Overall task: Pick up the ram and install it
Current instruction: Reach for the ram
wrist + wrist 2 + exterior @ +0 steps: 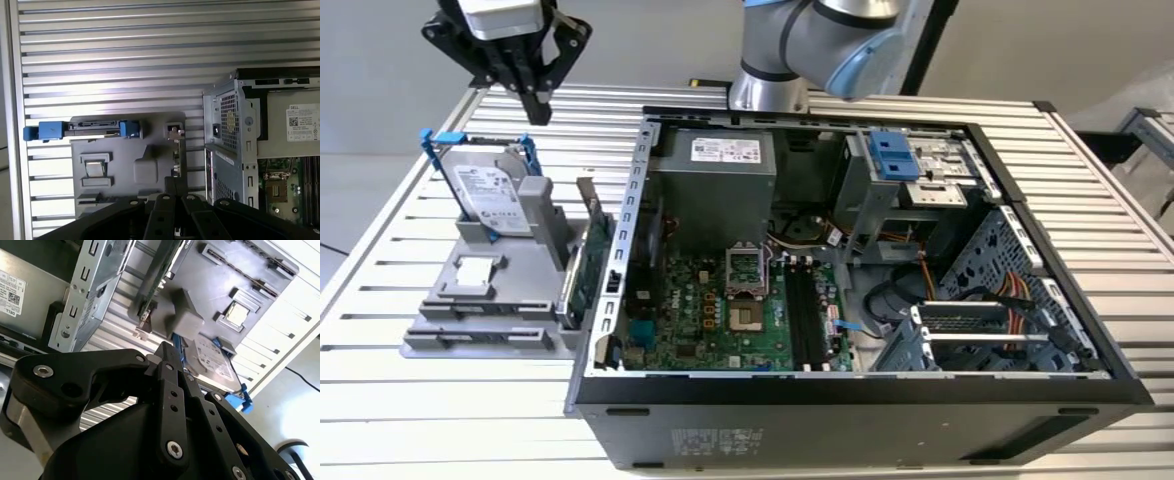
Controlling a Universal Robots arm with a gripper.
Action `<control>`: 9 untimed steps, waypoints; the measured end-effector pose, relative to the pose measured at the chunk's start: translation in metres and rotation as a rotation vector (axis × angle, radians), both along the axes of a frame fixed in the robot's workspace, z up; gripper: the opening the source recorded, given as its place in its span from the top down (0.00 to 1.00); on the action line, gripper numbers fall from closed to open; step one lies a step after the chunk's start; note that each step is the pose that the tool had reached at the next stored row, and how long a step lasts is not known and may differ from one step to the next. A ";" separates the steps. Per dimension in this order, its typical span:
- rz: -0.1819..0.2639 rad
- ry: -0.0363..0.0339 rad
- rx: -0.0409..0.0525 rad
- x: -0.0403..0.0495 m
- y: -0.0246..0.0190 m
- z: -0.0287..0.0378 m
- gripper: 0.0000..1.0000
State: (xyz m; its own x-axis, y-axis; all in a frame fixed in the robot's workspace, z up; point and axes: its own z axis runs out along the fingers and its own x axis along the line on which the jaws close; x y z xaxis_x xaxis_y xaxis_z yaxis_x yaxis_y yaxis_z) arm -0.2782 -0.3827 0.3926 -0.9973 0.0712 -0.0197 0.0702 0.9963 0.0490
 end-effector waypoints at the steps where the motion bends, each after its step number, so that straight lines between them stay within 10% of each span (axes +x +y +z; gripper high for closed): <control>1: 0.000 0.0000 0.0000 -0.0018 0.0000 0.0000 1.00; 9: 0.000 0.0000 -0.0001 -0.0160 0.0000 0.0000 1.00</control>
